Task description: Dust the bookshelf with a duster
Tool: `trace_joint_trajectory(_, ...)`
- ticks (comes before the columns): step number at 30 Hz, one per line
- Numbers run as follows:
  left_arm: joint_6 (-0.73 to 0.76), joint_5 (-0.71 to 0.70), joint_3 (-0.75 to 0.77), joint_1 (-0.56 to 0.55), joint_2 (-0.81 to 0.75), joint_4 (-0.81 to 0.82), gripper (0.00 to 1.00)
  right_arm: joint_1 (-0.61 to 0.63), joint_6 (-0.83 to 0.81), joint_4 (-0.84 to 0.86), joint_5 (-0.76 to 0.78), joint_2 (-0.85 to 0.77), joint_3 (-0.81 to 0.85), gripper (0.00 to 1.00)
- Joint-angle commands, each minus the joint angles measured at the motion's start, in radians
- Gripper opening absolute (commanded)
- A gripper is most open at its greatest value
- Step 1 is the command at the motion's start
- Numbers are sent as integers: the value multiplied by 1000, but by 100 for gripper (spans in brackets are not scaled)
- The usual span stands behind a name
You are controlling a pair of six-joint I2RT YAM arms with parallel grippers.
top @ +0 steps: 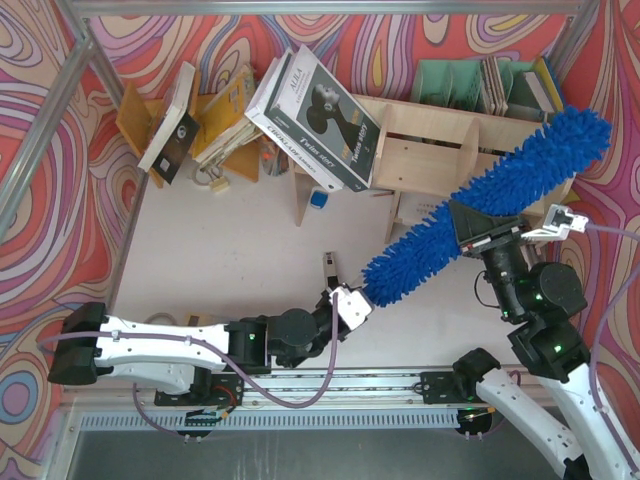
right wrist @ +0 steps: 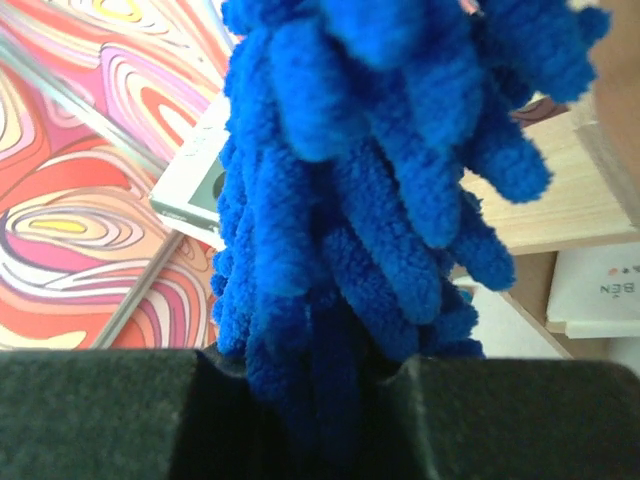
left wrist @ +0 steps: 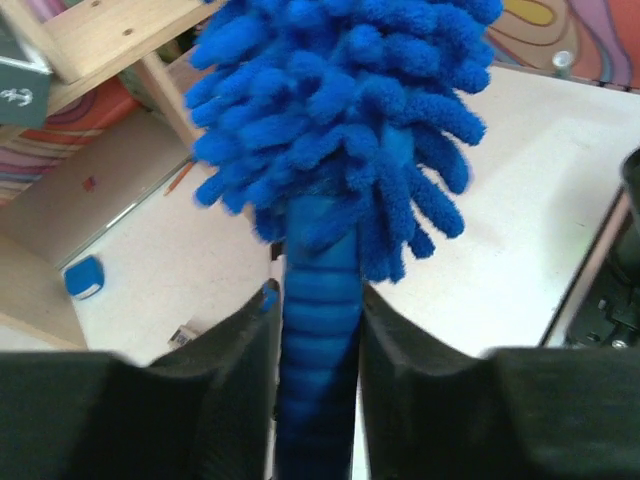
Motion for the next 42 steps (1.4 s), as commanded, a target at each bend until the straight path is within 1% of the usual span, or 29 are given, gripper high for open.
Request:
trace_joint_trajectory(1,-42,-154,-16,4,-53,36,71,-6,27,-27,112,-39,2,15)
trace_joint_trajectory(2,-35,-169,-18,4,-64,32,95,-6,42,-45,130,-42,4,14)
trace_joint_trajectory(3,-31,-190,-20,4,-74,29,98,-5,66,-74,151,-45,9,13)
trace_joint_trajectory(6,-8,-263,-25,4,-109,25,98,-6,160,-180,232,-49,23,13)
trace_joint_trajectory(10,48,-363,-43,5,-168,43,98,-6,329,-324,322,-61,11,12)
trace_joint_trajectory(12,75,-407,-52,6,-201,49,98,-6,414,-386,355,-70,-9,10)
trace_joint_trajectory(17,120,-486,-82,21,-318,61,98,-6,586,-491,385,-83,-61,8)
trace_joint_trajectory(23,135,-519,-140,50,-456,69,98,-6,724,-574,371,-73,-141,8)
trace_joint_trajectory(28,119,-552,-178,84,-540,58,98,-6,818,-582,348,-91,-237,8)
trace_joint_trajectory(32,56,-581,-182,124,-573,-16,98,-6,889,-543,289,-84,-324,8)
trace_joint_trajectory(36,13,-589,-192,149,-597,-66,99,-5,930,-462,214,-57,-415,8)
trace_joint_trajectory(42,-1,-597,-212,160,-623,-77,98,-5,987,-328,119,-11,-547,8)
